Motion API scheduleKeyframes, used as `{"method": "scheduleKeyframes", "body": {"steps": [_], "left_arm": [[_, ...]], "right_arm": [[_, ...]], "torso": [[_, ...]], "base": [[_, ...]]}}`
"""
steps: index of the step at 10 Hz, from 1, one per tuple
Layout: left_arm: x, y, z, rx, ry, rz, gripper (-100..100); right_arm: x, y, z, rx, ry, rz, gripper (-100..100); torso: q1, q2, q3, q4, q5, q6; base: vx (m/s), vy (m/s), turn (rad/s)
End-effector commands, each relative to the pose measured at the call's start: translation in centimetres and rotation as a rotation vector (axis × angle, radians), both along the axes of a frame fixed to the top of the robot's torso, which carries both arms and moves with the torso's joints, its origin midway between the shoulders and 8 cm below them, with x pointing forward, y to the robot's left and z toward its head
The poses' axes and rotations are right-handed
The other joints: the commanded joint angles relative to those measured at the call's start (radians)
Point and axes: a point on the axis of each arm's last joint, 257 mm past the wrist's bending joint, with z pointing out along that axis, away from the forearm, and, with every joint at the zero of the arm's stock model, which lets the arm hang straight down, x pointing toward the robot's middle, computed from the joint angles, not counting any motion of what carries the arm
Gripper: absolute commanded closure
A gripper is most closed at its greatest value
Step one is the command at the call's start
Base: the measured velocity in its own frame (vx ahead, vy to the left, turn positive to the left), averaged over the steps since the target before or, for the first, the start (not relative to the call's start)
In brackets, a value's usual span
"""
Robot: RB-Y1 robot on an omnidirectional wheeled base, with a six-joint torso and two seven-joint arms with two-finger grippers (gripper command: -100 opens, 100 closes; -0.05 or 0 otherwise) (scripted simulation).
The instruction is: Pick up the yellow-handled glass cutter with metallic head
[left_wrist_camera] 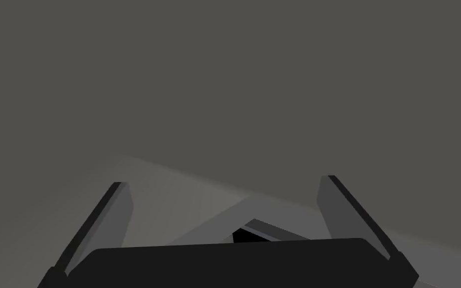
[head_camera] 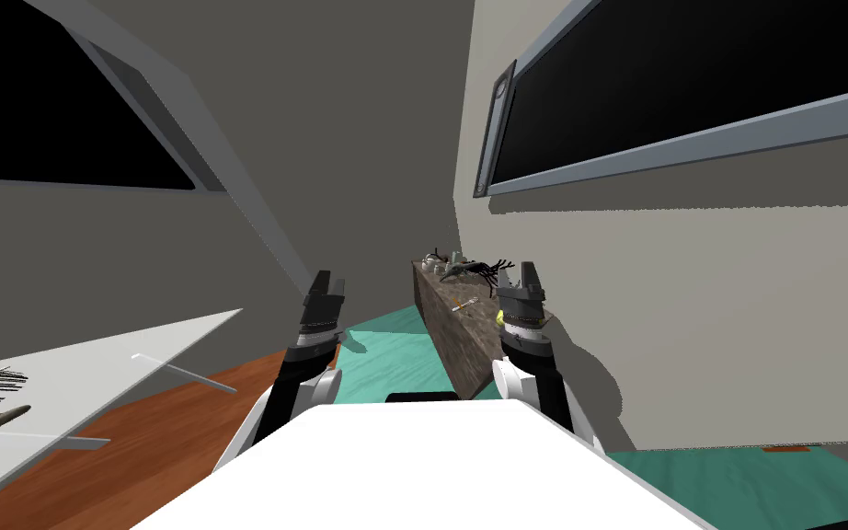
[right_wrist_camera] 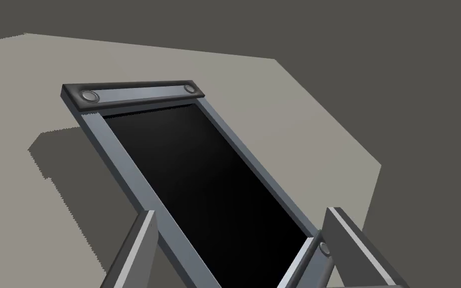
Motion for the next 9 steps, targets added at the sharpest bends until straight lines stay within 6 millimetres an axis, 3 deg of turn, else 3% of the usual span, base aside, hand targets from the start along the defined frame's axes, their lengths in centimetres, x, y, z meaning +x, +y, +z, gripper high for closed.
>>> {"method": "scheduleKeyframes", "body": {"steps": [1,9], "left_arm": [[0.0,0.0,0.0,0.0,0.0,0.0,0],[0.0,0.0,0.0,0.0,0.0,0.0,0]], "right_arm": [[0.3,0.8,-0.4,-0.044,0.013,0.022,-100],[2.2,4.5,-3.5,-0.274,0.081,0.123,-100]], "torso": [[0.0,0.0,0.0,0.0,0.0,0.0],[0.002,-0.003,-0.002,-0.001,0.0,0.0]], "base": [[0.014,0.008,-0.001],[0.04,0.025,0.002]]}}
